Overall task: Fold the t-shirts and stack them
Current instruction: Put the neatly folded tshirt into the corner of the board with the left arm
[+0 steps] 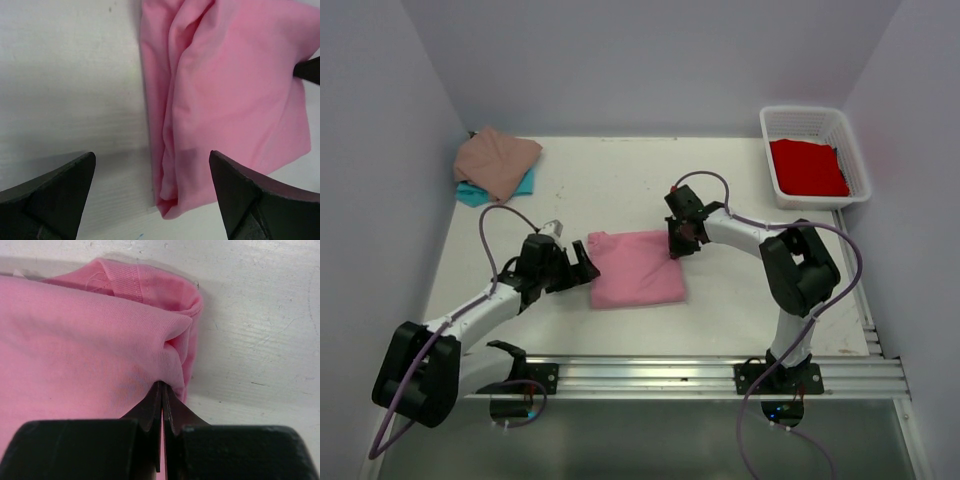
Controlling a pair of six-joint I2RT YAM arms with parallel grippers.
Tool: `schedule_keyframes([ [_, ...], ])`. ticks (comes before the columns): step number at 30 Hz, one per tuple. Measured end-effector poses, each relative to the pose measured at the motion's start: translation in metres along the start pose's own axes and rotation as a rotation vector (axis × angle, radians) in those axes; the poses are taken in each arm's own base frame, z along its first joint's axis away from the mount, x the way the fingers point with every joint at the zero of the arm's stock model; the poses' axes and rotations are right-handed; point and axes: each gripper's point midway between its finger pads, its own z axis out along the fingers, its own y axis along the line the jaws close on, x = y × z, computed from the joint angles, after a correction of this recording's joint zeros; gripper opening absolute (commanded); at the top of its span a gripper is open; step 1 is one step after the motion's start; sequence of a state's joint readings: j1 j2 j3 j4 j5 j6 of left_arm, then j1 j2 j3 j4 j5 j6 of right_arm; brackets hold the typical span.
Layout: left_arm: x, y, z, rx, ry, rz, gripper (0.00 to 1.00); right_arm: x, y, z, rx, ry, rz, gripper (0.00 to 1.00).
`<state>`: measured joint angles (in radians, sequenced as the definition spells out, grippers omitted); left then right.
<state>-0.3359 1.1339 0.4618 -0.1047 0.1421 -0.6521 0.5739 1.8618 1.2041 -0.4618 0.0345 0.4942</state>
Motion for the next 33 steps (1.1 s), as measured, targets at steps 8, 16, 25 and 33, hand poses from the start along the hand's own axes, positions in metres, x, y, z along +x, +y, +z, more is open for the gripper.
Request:
schedule_keyframes([
  [8, 0.026, -0.011, 0.004, 0.131, 0.034, -0.108, 1.00, 0.000, 0.000, 0.000, -0.001, -0.002, -0.005, 0.00],
  [16, 0.021, -0.036, 0.024, 0.264, 0.053, -0.183, 1.00, 0.001, 0.000, 0.001, -0.007, -0.006, -0.004, 0.00],
  [25, 0.012, -0.089, 0.065, 0.398, 0.088, -0.187, 0.91, 0.001, 0.000, 0.001, -0.018, -0.002, 0.000, 0.00],
  [33, 0.024, -0.092, 0.081, 0.385, 0.121, -0.198, 0.00, 0.001, 0.000, 0.002, -0.027, 0.000, -0.001, 0.00],
])
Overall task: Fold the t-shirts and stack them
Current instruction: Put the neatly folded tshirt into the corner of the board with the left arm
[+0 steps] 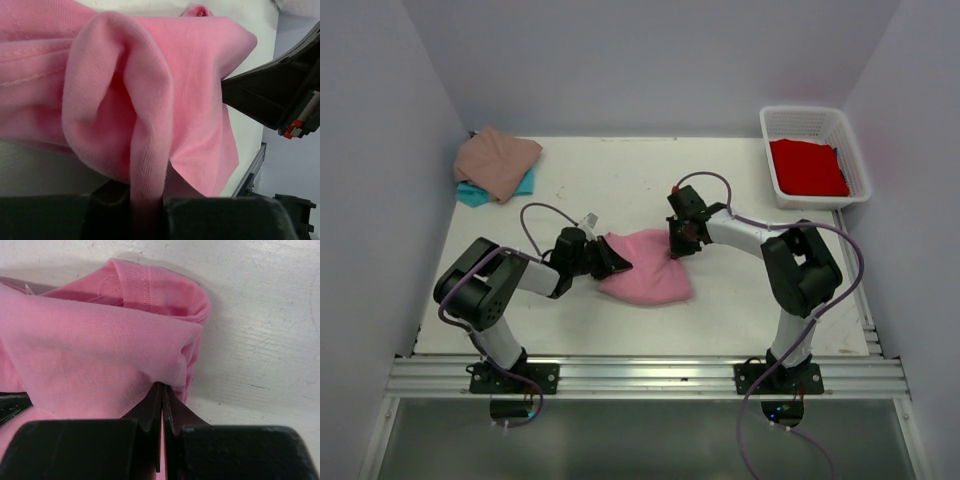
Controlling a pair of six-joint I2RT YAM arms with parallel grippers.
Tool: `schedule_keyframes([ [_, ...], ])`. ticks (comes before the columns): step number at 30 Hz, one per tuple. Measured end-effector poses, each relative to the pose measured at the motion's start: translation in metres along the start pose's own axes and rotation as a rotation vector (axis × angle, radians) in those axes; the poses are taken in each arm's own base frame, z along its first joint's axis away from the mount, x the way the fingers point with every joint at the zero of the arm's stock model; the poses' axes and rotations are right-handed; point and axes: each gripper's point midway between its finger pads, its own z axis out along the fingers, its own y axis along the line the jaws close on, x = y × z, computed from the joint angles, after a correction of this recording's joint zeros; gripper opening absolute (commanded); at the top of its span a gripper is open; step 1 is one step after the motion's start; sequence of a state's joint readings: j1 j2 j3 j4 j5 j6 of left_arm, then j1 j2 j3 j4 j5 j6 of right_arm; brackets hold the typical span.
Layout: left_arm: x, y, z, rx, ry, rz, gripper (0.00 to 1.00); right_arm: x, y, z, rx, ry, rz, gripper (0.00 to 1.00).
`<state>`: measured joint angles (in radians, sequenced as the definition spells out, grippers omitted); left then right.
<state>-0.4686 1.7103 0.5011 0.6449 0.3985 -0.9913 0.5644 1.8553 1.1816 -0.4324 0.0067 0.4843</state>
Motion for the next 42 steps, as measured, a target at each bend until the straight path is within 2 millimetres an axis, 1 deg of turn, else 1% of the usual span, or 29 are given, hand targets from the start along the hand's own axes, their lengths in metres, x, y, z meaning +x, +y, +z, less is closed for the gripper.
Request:
schedule_keyframes([
  [2, 0.004, 0.007, 0.001, -0.022, 0.014, -0.003, 0.00, 0.000, 0.000, 0.000, -0.004, -0.003, -0.002, 0.00],
  [9, 0.004, 0.006, -0.001, -0.024, 0.014, 0.006, 0.00, 0.000, 0.000, -0.001, -0.006, -0.011, -0.007, 0.00],
  [10, 0.004, 0.006, -0.003, -0.031, 0.013, 0.009, 0.00, 0.000, -0.001, -0.001, -0.004, -0.013, -0.007, 0.02],
  [11, 0.003, 0.005, -0.007, -0.038, 0.010, 0.014, 0.00, 0.000, -0.001, -0.002, -0.002, -0.015, -0.007, 0.14],
  [12, 0.002, 0.003, -0.012, -0.045, 0.005, 0.020, 0.00, 0.000, -0.002, -0.003, 0.004, -0.015, -0.006, 0.37],
  [13, 0.001, 0.000, -0.017, -0.051, -0.003, 0.027, 0.00, 0.001, -0.004, -0.005, 0.011, -0.015, -0.003, 0.44],
  [16, -0.014, -0.023, -0.040, -0.037, -0.068, 0.074, 0.00, 0.004, -0.016, -0.015, 0.065, -0.022, -0.016, 0.54],
  [18, -0.029, -0.042, -0.060, -0.018, -0.138, 0.114, 0.00, 0.005, -0.025, -0.028, 0.100, -0.034, -0.016, 0.54],
  [20, -0.046, -0.060, -0.077, -0.005, -0.217, 0.149, 0.00, 0.003, -0.031, -0.045, 0.118, -0.066, -0.013, 0.54],
  [22, -0.070, -0.075, -0.095, -0.008, -0.313, 0.181, 0.00, -0.002, -0.034, -0.065, 0.119, -0.109, -0.006, 0.54],
  [24, -0.095, -0.085, -0.109, -0.018, -0.404, 0.199, 0.00, -0.006, -0.034, -0.082, 0.110, -0.151, -0.002, 0.54],
  [26, -0.118, -0.086, -0.119, -0.037, -0.468, 0.202, 0.00, -0.010, -0.034, -0.098, 0.097, -0.190, 0.002, 0.54],
  [28, -0.148, -0.075, -0.128, -0.086, -0.531, 0.190, 0.00, -0.010, -0.034, -0.107, 0.090, -0.208, 0.004, 0.53],
  [29, -0.159, -0.070, -0.131, -0.109, -0.552, 0.183, 0.00, -0.008, -0.036, -0.109, 0.090, -0.208, 0.003, 0.53],
  [30, -0.178, -0.060, -0.135, -0.143, -0.583, 0.174, 0.00, -0.004, -0.037, -0.109, 0.092, -0.204, 0.002, 0.53],
  [32, -0.208, -0.049, -0.141, -0.186, -0.617, 0.158, 0.00, 0.005, -0.042, -0.106, 0.103, -0.183, -0.002, 0.52],
  [35, -0.266, -0.042, -0.153, -0.223, -0.682, 0.149, 0.00, 0.024, -0.051, -0.098, 0.128, -0.128, -0.008, 0.51],
  [39, -0.352, -0.055, -0.179, -0.205, -0.792, 0.174, 0.00, 0.041, -0.059, -0.092, 0.148, -0.081, -0.012, 0.50],
  [42, -0.407, -0.067, -0.203, -0.189, -0.877, 0.215, 0.00, 0.048, -0.063, -0.090, 0.155, -0.063, -0.014, 0.49],
])
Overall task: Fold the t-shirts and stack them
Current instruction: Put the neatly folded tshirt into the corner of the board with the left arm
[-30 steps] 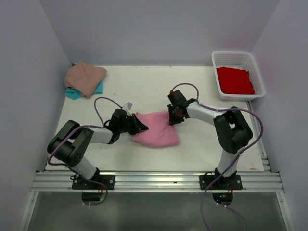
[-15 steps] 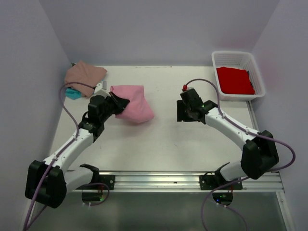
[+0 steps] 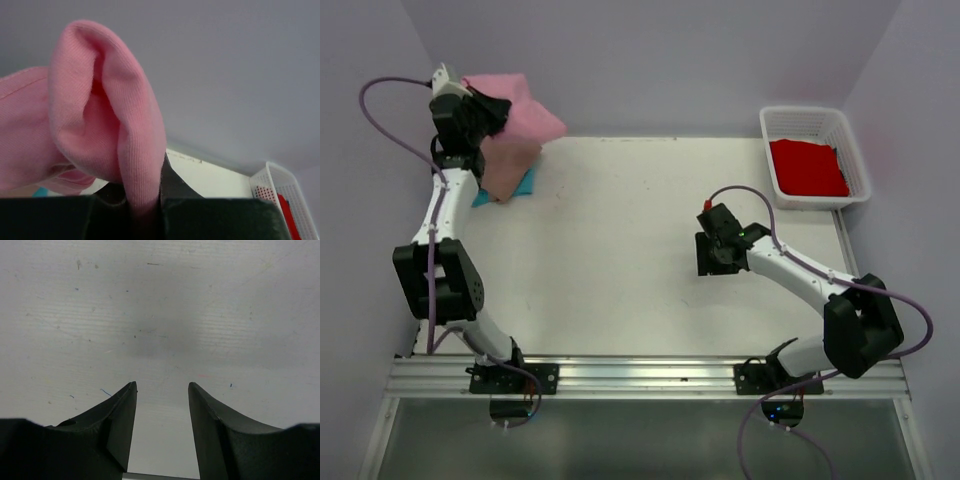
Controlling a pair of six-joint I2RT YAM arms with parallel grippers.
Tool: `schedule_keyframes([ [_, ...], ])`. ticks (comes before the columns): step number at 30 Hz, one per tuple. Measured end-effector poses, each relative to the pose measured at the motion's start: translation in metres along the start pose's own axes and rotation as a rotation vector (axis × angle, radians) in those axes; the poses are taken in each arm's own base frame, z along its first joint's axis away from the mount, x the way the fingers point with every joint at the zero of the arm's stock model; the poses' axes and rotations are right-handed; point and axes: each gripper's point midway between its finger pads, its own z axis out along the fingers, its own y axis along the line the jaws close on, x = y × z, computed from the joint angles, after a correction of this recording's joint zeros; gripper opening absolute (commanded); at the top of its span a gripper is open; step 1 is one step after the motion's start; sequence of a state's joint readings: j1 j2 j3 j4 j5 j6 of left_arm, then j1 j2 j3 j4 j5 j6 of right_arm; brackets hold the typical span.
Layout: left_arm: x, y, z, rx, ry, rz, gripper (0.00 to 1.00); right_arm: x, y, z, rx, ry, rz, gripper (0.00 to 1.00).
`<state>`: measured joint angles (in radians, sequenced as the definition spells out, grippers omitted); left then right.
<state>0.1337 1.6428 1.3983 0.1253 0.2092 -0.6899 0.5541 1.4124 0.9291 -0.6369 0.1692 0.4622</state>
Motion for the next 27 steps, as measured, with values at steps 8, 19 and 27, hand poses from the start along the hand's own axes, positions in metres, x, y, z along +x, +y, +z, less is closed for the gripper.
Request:
schedule_keyframes([
  [8, -0.096, 0.047, 0.071, -0.013, -0.153, 0.048, 0.00, 0.010, -0.008, -0.007, 0.021, 0.032, -0.017, 0.47],
  [19, 0.125, 0.254, 0.048, -0.361, 0.172, -0.286, 0.00, -0.012, -0.001, -0.035, -0.017, -0.035, -0.004, 0.46],
  [27, 0.125, 0.236, 0.020, -0.359, 0.111, -0.389, 0.00, -0.008, -0.004, -0.041, -0.029, -0.051, 0.000, 0.46],
])
